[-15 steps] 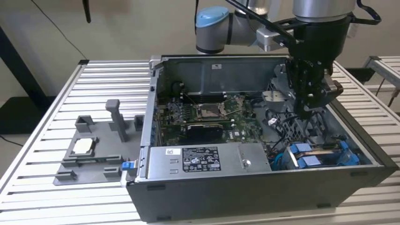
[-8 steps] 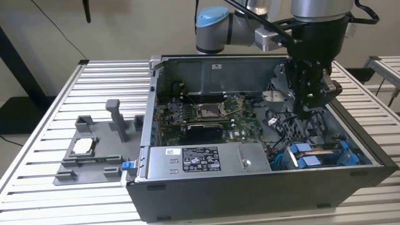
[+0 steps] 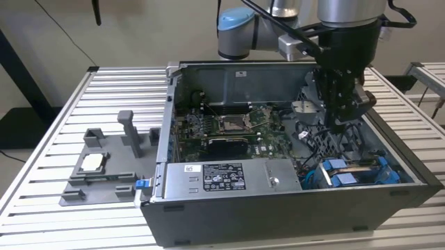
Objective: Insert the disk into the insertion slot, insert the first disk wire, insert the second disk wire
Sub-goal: 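Insert the second disk wire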
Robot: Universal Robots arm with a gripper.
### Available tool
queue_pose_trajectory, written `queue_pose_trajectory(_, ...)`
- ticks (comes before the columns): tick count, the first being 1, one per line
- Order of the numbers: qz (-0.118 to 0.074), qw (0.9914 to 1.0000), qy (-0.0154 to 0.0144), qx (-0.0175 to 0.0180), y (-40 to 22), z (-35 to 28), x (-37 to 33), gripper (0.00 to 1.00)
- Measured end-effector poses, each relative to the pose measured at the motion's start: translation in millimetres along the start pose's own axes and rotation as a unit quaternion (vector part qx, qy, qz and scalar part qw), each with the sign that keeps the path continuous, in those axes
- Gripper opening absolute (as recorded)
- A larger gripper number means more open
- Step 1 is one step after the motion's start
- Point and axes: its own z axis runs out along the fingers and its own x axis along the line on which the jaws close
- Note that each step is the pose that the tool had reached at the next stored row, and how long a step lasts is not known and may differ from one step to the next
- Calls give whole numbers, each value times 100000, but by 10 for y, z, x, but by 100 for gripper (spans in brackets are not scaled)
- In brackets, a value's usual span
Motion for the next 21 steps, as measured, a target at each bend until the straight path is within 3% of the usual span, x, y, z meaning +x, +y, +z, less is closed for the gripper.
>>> queue_pose_trajectory(8, 214, 99989, 134, 1487, 66, 11, -22, 27)
queue_pose_trajectory(10, 218, 99988, 135, 1554, 68, 11, -22, 25)
queue_pose_trajectory(11, 217, 99987, 135, 1562, 68, 11, -22, 18)
queue_pose_trajectory(21, 230, 99987, 137, 1608, 68, 11, -23, 18)
